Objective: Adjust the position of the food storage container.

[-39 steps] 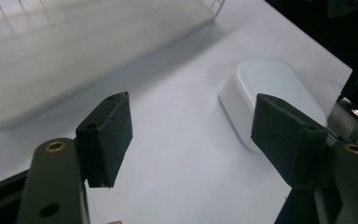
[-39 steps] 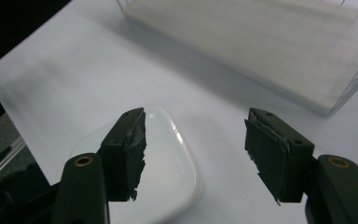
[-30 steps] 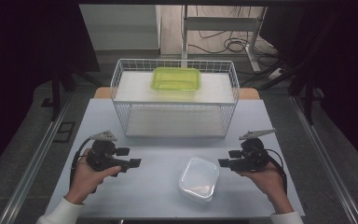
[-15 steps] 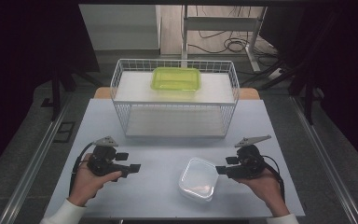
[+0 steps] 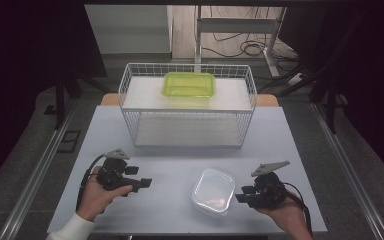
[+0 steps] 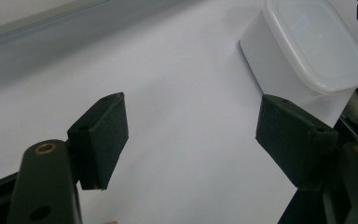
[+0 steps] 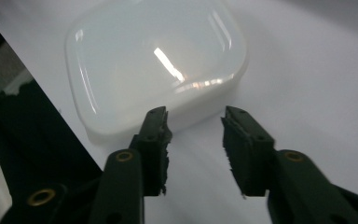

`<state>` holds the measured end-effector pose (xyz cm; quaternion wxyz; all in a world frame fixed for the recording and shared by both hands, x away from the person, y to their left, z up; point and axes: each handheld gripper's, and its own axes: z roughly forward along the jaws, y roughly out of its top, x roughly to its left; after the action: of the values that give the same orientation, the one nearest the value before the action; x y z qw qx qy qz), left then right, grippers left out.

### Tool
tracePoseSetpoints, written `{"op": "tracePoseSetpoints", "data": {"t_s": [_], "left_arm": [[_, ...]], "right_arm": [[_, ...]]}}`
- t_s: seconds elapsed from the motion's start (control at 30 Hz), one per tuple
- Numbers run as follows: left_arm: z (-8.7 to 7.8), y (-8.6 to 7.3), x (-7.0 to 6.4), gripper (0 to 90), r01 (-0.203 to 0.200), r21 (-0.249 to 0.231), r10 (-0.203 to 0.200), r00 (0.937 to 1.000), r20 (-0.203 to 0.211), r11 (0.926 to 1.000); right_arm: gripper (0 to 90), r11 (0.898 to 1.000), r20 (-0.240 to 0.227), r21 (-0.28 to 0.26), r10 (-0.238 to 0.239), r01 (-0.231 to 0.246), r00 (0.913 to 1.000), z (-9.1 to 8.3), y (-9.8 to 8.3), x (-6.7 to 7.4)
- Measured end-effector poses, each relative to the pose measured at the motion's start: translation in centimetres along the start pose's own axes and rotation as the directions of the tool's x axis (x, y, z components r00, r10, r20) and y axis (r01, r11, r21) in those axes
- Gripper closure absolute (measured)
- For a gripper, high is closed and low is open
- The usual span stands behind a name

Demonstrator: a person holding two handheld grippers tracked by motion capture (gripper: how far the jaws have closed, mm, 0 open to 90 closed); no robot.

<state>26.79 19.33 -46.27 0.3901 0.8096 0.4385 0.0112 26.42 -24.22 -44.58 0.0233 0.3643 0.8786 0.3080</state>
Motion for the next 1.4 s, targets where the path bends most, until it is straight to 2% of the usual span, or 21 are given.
{"op": "tracePoseSetpoints", "data": {"t_s": [0.13, 0.27, 0.37, 0.67, 1.2, 1.4], "left_arm": [[0.4, 0.0, 0.1, 24.4, -0.004, 0.015, 0.004, 1.0000, 0.002, 0.9999], [0.7, -0.1, 0.1, 24.3, -0.006, 0.027, 0.006, 1.0000, 0.003, 0.9996], [0.9, -0.1, 0.1, 24.3, -0.012, 0.035, 0.012, 0.9999, 0.002, 0.9993], [1.0, -0.3, 0.2, 24.3, -0.002, 0.035, 0.002, 1.0000, 0.006, 0.9994], [1.0, -0.3, 0.3, 24.3, 0.005, 0.033, -0.005, 0.9999, 0.010, 0.9994], [1.0, -0.3, 0.3, 24.3, 0.004, 0.034, -0.004, 0.9999, 0.010, 0.9994]], "right_arm": [[76.7, 0.998, -0.006, 0.062, -0.011, 0.012, 0.9999, 0.6, -0.8, 0.3], [89.1, 0.995, -0.009, 0.103, -0.001, 0.002, 1.0000, 1.3, -1.2, 0.0], [89.4, 0.990, -0.026, 0.139, -0.009, 0.013, 0.9996, 2.0, -1.4, 0.0], [89.5, 0.974, -0.081, 0.202, -0.089, 0.103, 0.9928, 3.4, -1.4, 1.6], [89.5, 0.973, -0.072, 0.202, -0.098, 0.111, 0.9925, 3.9, -1.3, 1.9], [89.5, 0.969, -0.081, 0.210, -0.115, 0.130, 0.9901, 4.4, -1.1, 2.5]]}}
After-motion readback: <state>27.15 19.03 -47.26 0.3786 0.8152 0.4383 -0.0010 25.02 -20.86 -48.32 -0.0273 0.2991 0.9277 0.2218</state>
